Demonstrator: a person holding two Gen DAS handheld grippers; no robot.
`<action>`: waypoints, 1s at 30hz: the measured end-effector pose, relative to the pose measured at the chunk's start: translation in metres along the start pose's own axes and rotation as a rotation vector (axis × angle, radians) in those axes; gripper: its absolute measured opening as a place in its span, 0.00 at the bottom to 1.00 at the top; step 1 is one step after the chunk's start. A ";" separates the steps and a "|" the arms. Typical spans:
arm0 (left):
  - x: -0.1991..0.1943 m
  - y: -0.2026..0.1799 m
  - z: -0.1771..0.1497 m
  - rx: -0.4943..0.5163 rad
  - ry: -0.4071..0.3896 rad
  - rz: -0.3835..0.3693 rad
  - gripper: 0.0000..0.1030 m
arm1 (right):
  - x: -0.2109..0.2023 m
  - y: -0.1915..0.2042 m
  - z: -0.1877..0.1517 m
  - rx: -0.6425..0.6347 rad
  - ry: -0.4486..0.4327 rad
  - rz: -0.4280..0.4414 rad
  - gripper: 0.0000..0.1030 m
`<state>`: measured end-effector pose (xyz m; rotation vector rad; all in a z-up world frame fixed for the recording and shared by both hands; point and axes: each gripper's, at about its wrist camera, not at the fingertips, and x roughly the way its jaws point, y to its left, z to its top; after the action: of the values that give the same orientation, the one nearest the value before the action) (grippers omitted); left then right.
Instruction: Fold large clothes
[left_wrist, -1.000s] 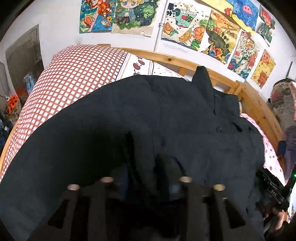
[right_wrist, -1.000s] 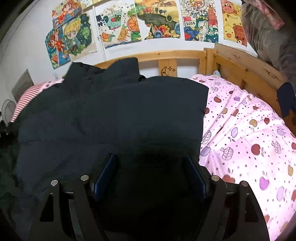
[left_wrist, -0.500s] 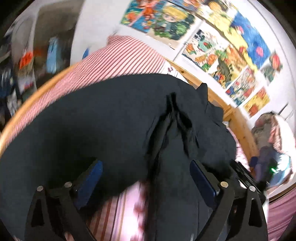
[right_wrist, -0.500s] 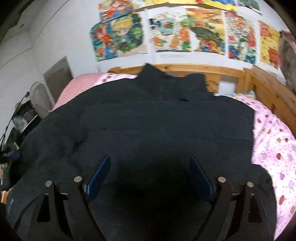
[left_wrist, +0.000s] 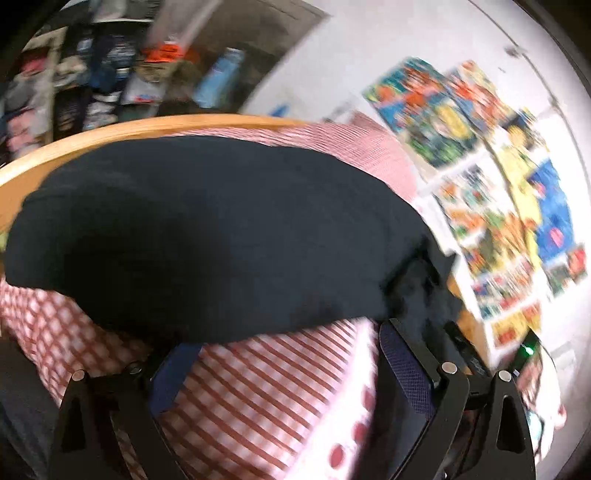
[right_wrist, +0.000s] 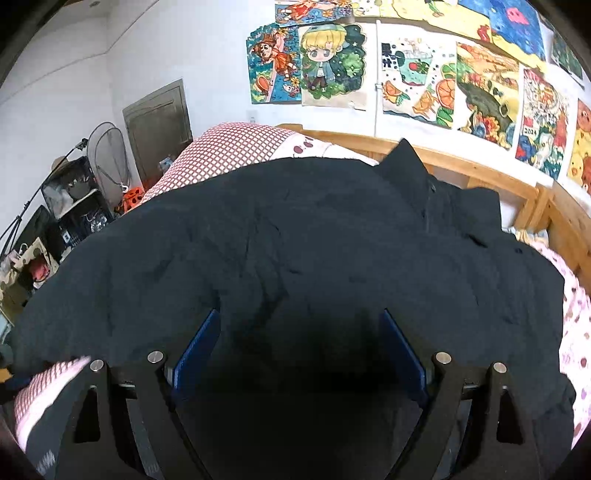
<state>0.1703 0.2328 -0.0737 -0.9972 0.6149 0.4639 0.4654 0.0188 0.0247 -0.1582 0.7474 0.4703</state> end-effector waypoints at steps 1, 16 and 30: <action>0.004 0.007 0.004 -0.034 -0.016 0.005 0.94 | 0.002 0.002 0.004 0.000 -0.004 0.000 0.81; -0.010 0.035 0.040 -0.078 -0.217 -0.046 0.26 | 0.091 0.014 -0.008 0.020 0.126 0.034 0.88; -0.053 -0.091 0.113 0.376 -0.330 -0.112 0.11 | 0.021 0.002 -0.020 0.020 0.019 0.061 0.88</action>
<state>0.2171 0.2847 0.0635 -0.5763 0.3298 0.3849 0.4653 0.0223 -0.0037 -0.1212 0.7772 0.5196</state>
